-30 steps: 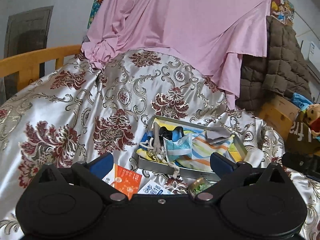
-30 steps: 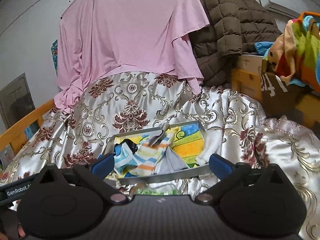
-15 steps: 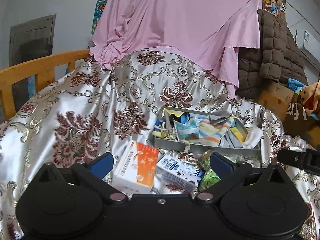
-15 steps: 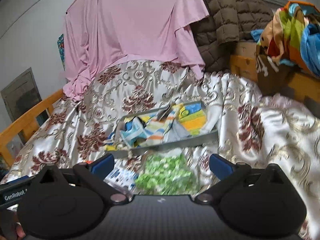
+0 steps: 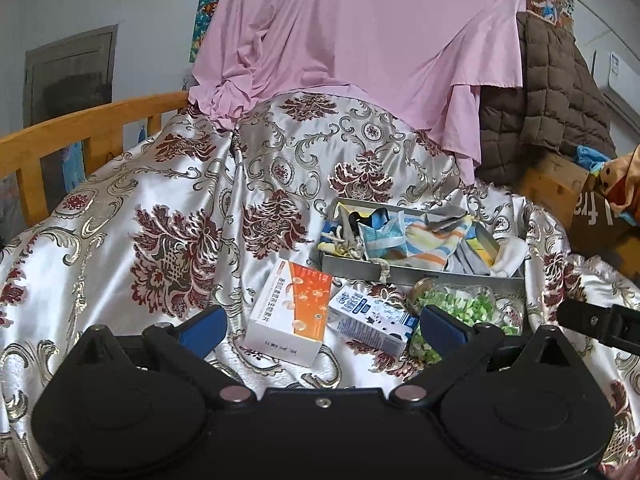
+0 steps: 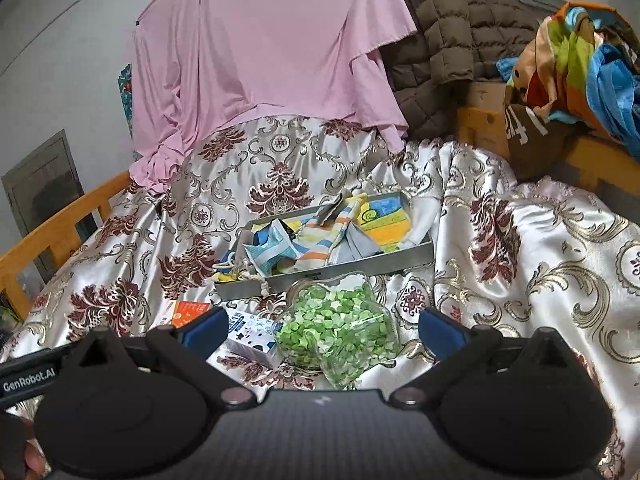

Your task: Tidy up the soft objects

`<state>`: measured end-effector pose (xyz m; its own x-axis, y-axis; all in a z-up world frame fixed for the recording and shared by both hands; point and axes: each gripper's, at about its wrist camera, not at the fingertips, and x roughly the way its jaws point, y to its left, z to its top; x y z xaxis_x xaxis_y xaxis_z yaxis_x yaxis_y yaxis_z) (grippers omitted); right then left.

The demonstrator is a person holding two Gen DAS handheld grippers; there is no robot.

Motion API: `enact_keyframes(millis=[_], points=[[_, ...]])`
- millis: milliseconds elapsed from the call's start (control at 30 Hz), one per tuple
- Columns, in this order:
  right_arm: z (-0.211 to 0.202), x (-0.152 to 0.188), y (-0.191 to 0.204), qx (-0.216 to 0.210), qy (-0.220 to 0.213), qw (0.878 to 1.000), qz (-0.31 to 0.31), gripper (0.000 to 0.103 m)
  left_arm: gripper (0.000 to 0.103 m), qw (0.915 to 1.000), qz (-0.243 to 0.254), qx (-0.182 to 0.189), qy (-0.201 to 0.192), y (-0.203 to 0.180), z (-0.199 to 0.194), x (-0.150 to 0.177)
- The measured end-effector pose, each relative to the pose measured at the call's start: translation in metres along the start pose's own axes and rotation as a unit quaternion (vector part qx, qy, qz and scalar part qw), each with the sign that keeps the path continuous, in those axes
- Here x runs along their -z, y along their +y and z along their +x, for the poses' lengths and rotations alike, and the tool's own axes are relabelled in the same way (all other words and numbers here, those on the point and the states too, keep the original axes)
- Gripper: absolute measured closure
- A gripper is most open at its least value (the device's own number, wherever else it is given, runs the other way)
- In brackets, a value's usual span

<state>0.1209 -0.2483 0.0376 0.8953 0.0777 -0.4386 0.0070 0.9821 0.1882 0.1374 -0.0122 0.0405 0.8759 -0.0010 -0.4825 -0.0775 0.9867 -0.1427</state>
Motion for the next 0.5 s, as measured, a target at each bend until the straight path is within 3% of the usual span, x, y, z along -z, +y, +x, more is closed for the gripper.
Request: enact_keyframes(millis=[200,500], points=[[-0.011,0.005,0.006,0.006,-0.032,0.999,-0.013,0.0,0.001,0.9999,0.01,-0.007,-0.003,0.002,-0.008,0.004],[-0.016,0.015,0.01,0.013,-0.046,0.999,-0.011,0.0,0.001,0.9982,0.05,-0.029,-0.016,0.002,-0.022,0.009]])
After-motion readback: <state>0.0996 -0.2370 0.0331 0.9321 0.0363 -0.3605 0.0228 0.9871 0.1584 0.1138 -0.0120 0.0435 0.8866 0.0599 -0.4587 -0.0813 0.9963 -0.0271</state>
